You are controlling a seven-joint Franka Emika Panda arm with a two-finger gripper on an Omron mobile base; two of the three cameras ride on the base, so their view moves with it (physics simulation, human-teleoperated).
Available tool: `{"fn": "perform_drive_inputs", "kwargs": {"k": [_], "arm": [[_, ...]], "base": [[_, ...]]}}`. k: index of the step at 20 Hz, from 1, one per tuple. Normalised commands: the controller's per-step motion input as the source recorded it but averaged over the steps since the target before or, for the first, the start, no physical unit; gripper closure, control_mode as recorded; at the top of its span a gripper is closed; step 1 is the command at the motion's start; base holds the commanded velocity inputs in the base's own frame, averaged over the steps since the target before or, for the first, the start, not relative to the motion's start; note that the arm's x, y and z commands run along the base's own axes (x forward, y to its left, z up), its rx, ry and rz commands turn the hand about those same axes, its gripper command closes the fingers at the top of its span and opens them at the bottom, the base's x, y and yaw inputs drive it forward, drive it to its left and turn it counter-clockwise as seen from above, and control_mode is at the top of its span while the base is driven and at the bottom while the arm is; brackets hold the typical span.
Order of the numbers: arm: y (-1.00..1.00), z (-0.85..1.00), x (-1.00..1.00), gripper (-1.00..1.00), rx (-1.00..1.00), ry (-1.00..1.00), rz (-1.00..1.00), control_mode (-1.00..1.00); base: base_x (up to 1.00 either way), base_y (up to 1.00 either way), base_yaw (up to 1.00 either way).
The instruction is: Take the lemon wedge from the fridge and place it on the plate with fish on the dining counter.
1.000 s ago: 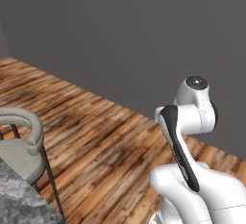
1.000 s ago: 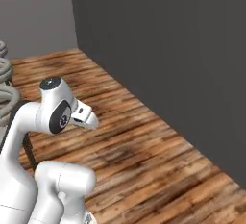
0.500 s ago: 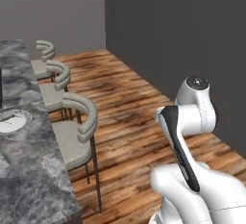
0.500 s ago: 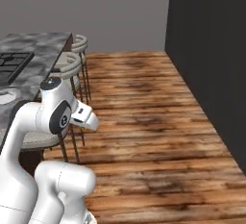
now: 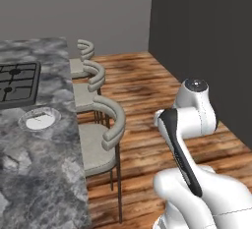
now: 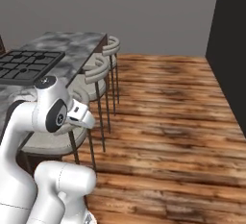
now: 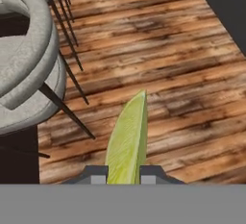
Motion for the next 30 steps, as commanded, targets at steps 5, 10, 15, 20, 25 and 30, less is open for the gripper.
{"fn": "perform_drive_inputs", "kwargs": {"k": [5,10,15,20,25,30], "arm": [[0.00,0.00,0.00,1.00,0.00,0.00,0.00,1.00],[0.00,0.00,0.00,1.00,0.00,0.00,0.00,1.00],[0.00,0.00,0.00,1.00,0.00,0.00,0.00,1.00],[0.00,0.00,0.00,1.00,0.00,0.00,0.00,1.00],[0.00,0.00,0.00,1.00,0.00,0.00,0.00,1.00],[0.28,0.08,0.00,1.00,-0.05,0.00,0.06,-1.00]], "base": [[0.59,-0.06,0.02],[0.43,0.00,0.28],[0.15,0.09,0.14],[0.79,0.03,0.00],[0.80,0.02,0.00],[0.08,0.23,0.04]]}}
